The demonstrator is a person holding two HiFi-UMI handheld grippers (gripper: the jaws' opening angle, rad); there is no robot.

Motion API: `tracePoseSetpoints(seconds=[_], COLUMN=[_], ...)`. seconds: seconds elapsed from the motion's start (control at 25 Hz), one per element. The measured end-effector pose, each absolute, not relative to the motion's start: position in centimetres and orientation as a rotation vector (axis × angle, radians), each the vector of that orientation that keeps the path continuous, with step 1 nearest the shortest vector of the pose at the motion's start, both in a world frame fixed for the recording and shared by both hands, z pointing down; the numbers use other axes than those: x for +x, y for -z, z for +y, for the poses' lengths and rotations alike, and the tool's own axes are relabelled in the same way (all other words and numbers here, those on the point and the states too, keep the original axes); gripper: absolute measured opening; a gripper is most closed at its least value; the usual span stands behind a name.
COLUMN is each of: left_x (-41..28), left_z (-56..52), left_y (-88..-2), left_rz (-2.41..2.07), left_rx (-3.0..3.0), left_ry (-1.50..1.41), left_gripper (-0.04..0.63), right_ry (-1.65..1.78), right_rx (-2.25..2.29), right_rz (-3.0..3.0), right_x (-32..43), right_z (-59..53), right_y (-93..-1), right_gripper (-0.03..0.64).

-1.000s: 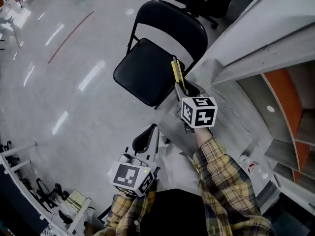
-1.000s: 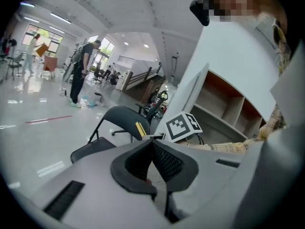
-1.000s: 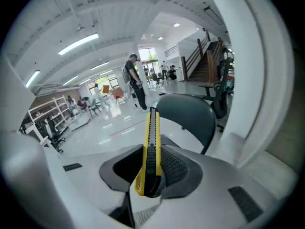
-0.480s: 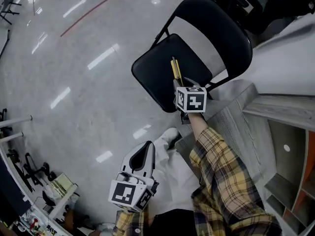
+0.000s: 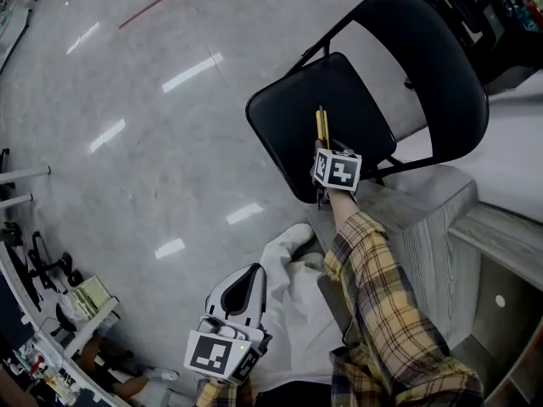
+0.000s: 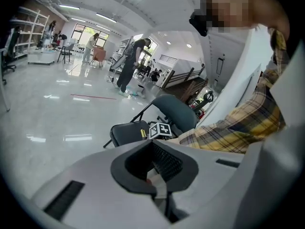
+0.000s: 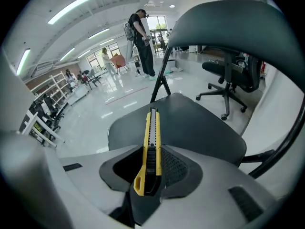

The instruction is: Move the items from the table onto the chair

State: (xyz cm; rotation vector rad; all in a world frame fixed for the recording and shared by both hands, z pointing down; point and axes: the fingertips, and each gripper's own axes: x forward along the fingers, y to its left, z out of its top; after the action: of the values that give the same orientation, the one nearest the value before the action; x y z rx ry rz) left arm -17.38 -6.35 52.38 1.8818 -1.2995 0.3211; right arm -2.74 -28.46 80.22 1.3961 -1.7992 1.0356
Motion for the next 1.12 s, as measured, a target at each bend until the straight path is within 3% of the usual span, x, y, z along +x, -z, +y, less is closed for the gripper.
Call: tracePoseSetpoints(seconds=[0.28, 0.52, 0.64, 0.84, 1.12], left_x=[-18.1, -17.1, -16.5, -16.3, -14.6], left_z=[-6.5, -5.6, -5.9, -5.7, -6.8], left_y=[-55.5, -57.0, -55.6, -52.0, -43.1], left_rz=[-1.35, -1.329, -1.329, -1.349, -1.297], left_rx=[1.792, 1.8, 1.83, 1.872, 2.07], left_ry=[-0.283, -0.279, -0.231, -0.209, -0.185], left_gripper=[0.003, 0.003, 0.003, 0.003, 0.003], right_ry=[-1.023, -1.101, -1.107, -1.079, -1.016], right_rx=[1.308, 1.304, 1.308, 1.376, 1.52], right_rz=[-1.751, -1.767, -1.735, -1.746, -1.981], right_x=[-3.0, -3.6, -3.1, -2.5, -2.3], right_z=[-25.5, -25.9, -26.4, -27.9, -29.4], right_y=[-87.3, -88.2, -87.2, -81.0, -64.6], right_gripper=[0.126, 0.128, 0.171, 0.176, 0.175])
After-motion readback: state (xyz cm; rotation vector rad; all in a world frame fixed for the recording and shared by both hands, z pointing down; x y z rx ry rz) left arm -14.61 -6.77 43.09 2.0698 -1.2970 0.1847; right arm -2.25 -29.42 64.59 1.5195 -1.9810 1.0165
